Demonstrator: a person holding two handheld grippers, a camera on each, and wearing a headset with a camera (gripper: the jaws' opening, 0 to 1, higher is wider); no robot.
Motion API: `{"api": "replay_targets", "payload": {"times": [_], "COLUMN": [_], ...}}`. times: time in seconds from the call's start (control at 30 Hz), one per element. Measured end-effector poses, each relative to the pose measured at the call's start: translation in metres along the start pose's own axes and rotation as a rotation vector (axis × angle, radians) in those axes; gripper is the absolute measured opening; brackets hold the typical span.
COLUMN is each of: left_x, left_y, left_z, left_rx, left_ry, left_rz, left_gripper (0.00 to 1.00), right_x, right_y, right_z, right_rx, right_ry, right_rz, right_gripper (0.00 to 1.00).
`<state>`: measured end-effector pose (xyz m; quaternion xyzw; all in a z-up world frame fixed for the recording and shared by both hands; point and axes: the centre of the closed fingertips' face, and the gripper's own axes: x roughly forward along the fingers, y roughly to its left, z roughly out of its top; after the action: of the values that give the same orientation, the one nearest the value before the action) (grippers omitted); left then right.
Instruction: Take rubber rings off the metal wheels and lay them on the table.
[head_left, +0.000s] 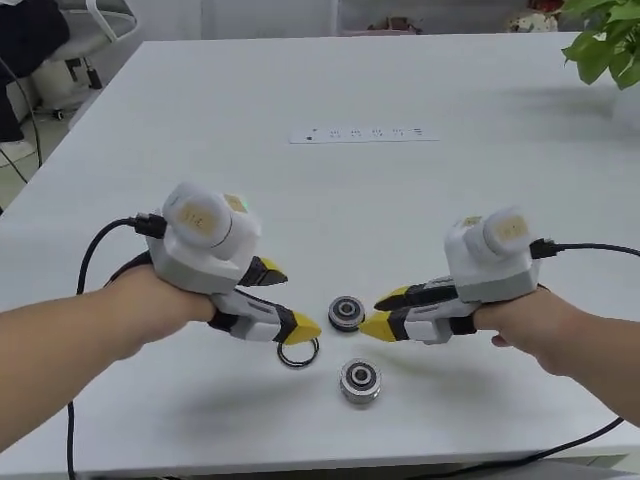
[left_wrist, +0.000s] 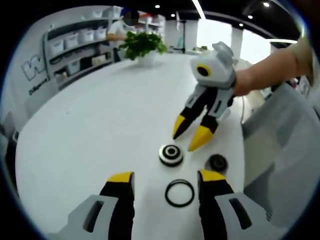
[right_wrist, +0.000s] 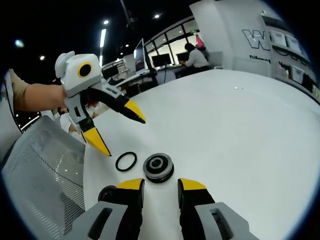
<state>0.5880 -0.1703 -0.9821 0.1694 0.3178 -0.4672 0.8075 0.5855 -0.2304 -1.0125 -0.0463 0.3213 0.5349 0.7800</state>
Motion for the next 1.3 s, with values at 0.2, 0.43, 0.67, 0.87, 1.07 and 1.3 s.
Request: {"api": "replay_targets", "payload": {"times": [0.2, 0.43, 0.67, 0.87, 1.07, 1.3], "left_x": [0.008, 0.017, 0.026, 0.033, 0.040, 0.046], "left_y": [-0.001, -0.002, -0.007, -0.011, -0.016, -0.017], "left_z": [0.002, 0.005, 0.008, 0.011, 0.013, 0.015], "left_rx": [0.008, 0.016, 0.023, 0.027, 0.031, 0.037], "left_ry": [0.003, 0.004, 0.005, 0.004, 0.004, 0.009], "left_rz": [-0.012, -0.021, -0.034, -0.047, -0.062, -0.065], "left_gripper": [0.48, 0.43, 0.38, 0.35, 0.32, 0.26], "right_x": [0.004, 0.009, 0.010, 0.010, 0.011, 0.011], "right_y": [-0.005, -0.005, -0.007, -0.007, -0.007, -0.006], "right_z": [-0.001, -0.001, -0.001, -0.002, -0.002, -0.002], "right_rx": [-0.019, -0.040, -0.051, -0.061, -0.064, -0.062], "right_ry": [0.000, 0.003, -0.001, -0.004, -0.006, -0.010], "right_rz": [0.003, 0.008, 0.008, 0.009, 0.007, 0.006], "right_gripper": [0.22, 0.19, 0.17, 0.15, 0.14, 0.14]}}
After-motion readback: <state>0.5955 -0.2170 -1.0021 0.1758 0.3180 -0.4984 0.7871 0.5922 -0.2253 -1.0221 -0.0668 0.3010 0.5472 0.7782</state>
